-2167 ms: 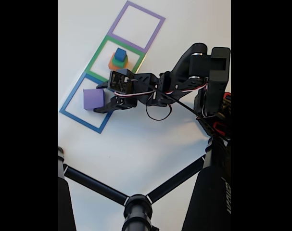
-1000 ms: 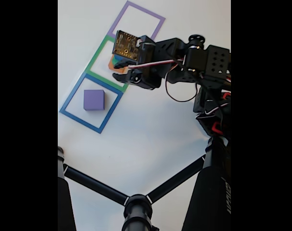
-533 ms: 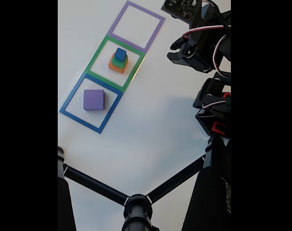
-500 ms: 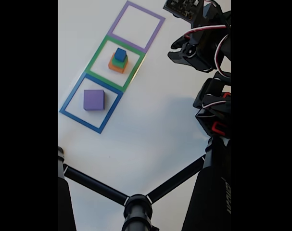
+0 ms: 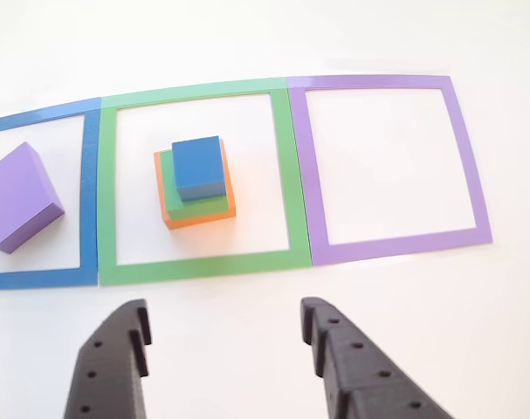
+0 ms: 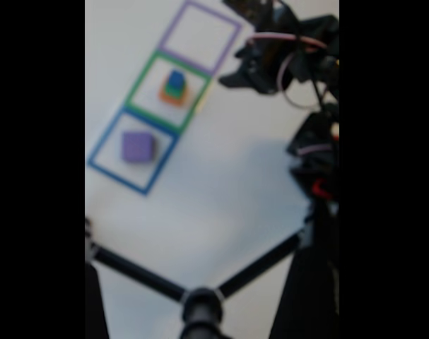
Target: Tower of hanoi
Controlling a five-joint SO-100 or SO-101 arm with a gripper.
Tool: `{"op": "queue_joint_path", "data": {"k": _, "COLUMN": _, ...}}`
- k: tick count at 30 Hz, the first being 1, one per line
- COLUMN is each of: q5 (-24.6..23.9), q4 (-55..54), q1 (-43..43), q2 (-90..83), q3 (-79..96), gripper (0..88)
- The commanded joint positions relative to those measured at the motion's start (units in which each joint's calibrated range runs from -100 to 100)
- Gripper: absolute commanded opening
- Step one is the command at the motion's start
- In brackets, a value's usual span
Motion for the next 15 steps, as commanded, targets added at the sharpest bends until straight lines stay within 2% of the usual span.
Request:
{"op": "queue_joint_path", "data": {"k": 1, "q5": 0.0, "q4": -21.6, "q1": 0.6, "q2": -0.3, "q3": 12.0, "gripper": 23.9}}
{"op": "queue_joint_path", "data": {"k": 3, "q5": 0.0, "q4": -28.9, "q1": -0.1, "q2": 0.8, "q3": 16.0, "gripper": 25.7}}
{"op": "queue_joint_path", "data": {"k": 9, "q5": 0.0, "q4": -40.9, "q1": -1.3, "q2": 5.9, "q3": 20.5, "gripper": 26.8}}
{"op": "queue_joint_path", "data": {"k": 15, "q5": 0.0, "q4": -62.9, "q1": -0.1, "q2": 15.5, "q3": 28.3, "gripper": 27.9}}
